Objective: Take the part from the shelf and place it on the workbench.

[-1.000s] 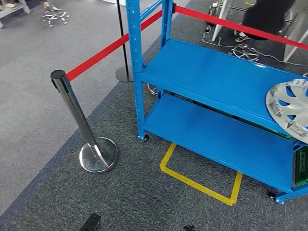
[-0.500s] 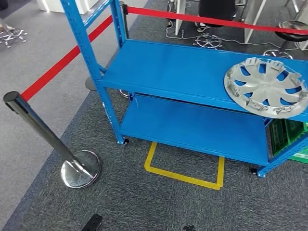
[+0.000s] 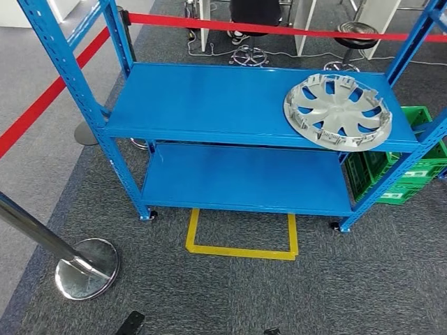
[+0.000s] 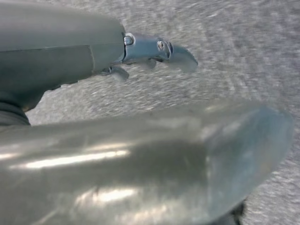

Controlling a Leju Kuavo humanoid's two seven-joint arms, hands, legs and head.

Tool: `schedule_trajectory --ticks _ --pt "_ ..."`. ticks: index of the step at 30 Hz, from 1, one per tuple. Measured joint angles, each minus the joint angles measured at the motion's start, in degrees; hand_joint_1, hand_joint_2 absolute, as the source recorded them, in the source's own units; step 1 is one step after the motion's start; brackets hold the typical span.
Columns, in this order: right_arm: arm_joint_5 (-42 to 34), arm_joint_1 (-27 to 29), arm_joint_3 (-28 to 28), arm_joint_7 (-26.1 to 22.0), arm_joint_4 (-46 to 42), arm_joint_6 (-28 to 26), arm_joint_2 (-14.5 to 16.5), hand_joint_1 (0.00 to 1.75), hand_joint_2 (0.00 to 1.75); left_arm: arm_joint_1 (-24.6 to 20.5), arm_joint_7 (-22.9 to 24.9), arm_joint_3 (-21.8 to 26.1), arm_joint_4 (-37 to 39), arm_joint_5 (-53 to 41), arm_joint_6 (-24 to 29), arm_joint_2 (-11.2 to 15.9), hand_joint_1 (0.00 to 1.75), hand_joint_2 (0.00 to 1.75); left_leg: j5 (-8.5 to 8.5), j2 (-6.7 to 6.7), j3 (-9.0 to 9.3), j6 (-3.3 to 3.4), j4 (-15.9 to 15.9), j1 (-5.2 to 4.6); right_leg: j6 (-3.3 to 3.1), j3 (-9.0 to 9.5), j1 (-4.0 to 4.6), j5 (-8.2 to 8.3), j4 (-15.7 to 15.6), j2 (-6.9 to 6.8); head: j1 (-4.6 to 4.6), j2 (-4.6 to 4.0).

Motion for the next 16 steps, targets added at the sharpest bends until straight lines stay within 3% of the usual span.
schedule_trajectory --ticks 4,5,6,8,9,10,12,13,16 --pt "0.0 -0.1 0.0 0.0 0.0 0.0 -0.1 0.00 0.00 0.1 0.0 0.0 0.0 0.0 0.0 0.0 0.00 0.00 -0.08 0.73 0.09 0.18 0.0 -0.12 0.15 -1.39 0.00 -1.63 2.9 -1.02 0.09 0.00" --pt "0.0 -0.1 0.0 0.0 0.0 0.0 -0.1 0.00 0.00 0.2 0.0 0.0 0.0 0.0 0.0 0.0 0.00 0.00 -0.19 1.72 0.19 0.25 0.0 -0.23 0.23 -2.89 -0.01 -2.82 6.1 -1.33 0.07 0.00" --pt "0.0 -0.1 0.0 0.0 0.1 -0.1 -0.2 0.00 0.00 0.3 0.0 0.0 0.0 0.0 -0.1 0.0 0.00 0.00 -0.47 3.25 0.53 0.22 0.0 -0.37 0.21 -2.68 0.00 -2.39 6.4 -1.97 0.05 0.00" --pt "0.2 0.0 0.0 0.1 0.2 -0.1 -0.3 0.00 0.00 0.3 -0.1 0.0 0.0 -0.1 -0.5 0.0 0.00 0.00 -1.26 6.42 1.43 -0.17 0.1 -0.82 -0.08 0.10 0.23 -0.36 2.5 -4.73 0.07 0.00" --pt "0.2 0.0 0.0 0.2 0.2 -0.1 -0.3 0.00 0.00 0.2 -0.1 0.0 0.0 -0.1 -0.6 0.0 0.00 0.00 -1.62 7.37 1.83 -0.49 0.1 -1.03 -0.47 2.58 0.37 1.39 -1.9 -5.74 0.03 0.00" --pt "0.2 -0.1 0.0 0.2 0.2 -0.1 -0.3 0.00 0.00 0.2 -0.1 0.0 0.0 -0.1 -0.7 0.0 0.00 0.00 -1.81 7.87 2.05 -0.74 0.2 -1.22 -0.81 3.35 0.51 1.54 -3.3 -6.28 -0.01 0.00" --pt "0.1 -0.2 0.0 0.2 0.2 0.0 -0.3 0.00 0.00 0.1 -0.2 0.0 0.0 -0.2 -0.6 0.0 0.00 0.00 -1.99 8.79 2.34 -1.15 0.0 -1.34 -1.52 3.23 0.58 1.51 -3.4 -5.13 -0.09 0.00" --pt "-0.4 -0.1 0.0 0.0 0.2 0.1 -0.2 0.00 0.00 0.1 -0.2 0.0 0.0 -0.1 -0.4 0.0 0.00 0.44 -2.26 8.58 2.44 -1.45 0.1 -1.28 -1.81 3.19 0.48 1.57 -3.5 -4.52 -0.12 0.00" --pt "-5.0 0.0 -1.1 -1.0 0.2 1.3 -0.2 0.00 0.00 0.0 -0.3 0.2 0.0 0.5 0.3 0.0 0.00 1.75 -5.11 5.16 0.79 -2.26 4.0 -1.11 -2.61 3.23 0.03 1.82 -3.7 -3.22 -0.47 0.00"
